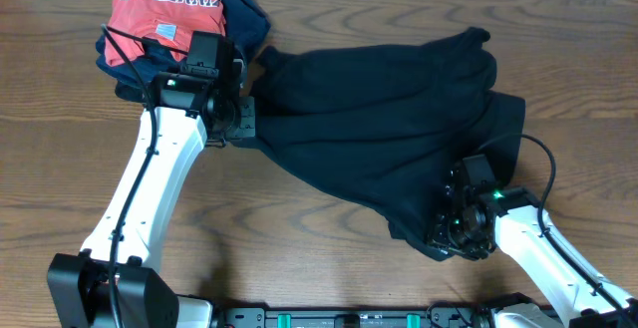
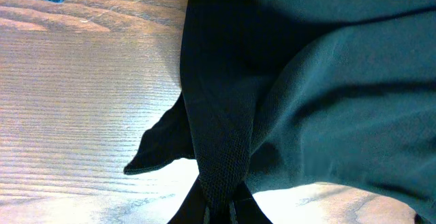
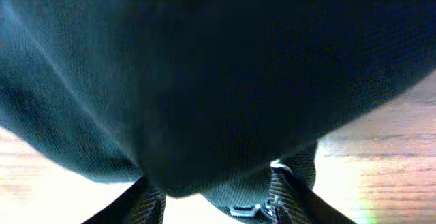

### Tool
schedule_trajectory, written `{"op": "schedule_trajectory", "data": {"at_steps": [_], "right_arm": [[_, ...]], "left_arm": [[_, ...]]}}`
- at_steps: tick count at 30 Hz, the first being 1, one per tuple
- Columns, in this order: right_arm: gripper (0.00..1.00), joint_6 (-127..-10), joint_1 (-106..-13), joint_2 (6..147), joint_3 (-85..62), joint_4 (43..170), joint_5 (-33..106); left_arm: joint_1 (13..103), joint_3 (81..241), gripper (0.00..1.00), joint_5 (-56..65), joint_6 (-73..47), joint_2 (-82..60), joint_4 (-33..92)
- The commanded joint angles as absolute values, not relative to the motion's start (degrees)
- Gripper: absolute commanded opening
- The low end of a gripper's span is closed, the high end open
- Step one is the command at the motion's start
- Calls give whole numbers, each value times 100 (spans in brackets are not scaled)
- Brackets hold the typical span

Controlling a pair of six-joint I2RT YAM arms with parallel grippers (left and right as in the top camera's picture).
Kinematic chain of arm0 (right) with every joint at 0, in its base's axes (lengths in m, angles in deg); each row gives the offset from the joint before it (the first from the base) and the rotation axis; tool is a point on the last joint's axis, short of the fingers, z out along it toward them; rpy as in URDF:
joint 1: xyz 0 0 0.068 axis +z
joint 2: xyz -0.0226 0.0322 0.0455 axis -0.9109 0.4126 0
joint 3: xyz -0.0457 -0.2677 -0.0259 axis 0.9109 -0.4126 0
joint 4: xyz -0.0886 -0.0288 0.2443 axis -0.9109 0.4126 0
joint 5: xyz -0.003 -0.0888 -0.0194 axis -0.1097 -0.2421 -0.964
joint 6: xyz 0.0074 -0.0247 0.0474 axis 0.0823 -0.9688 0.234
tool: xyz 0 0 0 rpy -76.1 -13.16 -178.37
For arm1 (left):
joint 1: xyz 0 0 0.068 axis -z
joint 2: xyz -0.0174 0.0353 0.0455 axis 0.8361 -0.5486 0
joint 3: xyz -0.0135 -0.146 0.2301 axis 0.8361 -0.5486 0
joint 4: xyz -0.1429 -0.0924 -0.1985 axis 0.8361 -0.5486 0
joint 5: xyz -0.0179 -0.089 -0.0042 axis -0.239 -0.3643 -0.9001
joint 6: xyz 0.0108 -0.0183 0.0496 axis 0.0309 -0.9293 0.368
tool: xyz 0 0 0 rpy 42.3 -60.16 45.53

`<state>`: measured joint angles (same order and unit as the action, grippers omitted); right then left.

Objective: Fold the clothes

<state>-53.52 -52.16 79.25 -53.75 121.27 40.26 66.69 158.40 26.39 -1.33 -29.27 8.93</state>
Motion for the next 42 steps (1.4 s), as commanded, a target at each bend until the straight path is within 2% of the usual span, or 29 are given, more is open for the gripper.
{"op": "schedule_trajectory", "data": {"at_steps": [1, 6, 9, 11, 12, 20, 31, 37, 42], "right_arm": [[48, -4869, -5137, 7930, -5389, 12081, 3613], [45, -4834, -5137, 8188, -5389, 11947, 3565], [26, -4839, -5137, 8454, -5358, 11873, 3683], [5, -4841, -5137, 8599, -5284, 11926, 3694], [1, -4839, -5137, 8636, -5238, 11982, 3694], [1, -5049, -5434, 8238, -4379, 13029, 3659], [1, -6176, -6755, 7632, -2986, 14868, 3412], [1, -6485, -7312, 7635, -2864, 14791, 3475], [1, -6694, -7640, 7659, -2812, 14168, 3552]], "left_arm": [[6645, 15838, 6, 2702, -185, -2959, 902], [6645, 15838, 6, 2702, -185, -2959, 902], [6645, 15838, 6, 2702, -185, -2959, 902], [6645, 15838, 6, 2702, -185, -2959, 900], [6645, 15838, 6, 2702, -185, -2959, 900], [6645, 15838, 6, 2702, -188, -2959, 847], [6640, 15838, 6, 2750, -351, -2946, 469], [6640, 15838, 6, 2942, -590, -2802, 187], [6640, 15833, 6, 2940, -625, -2787, 279]]}}
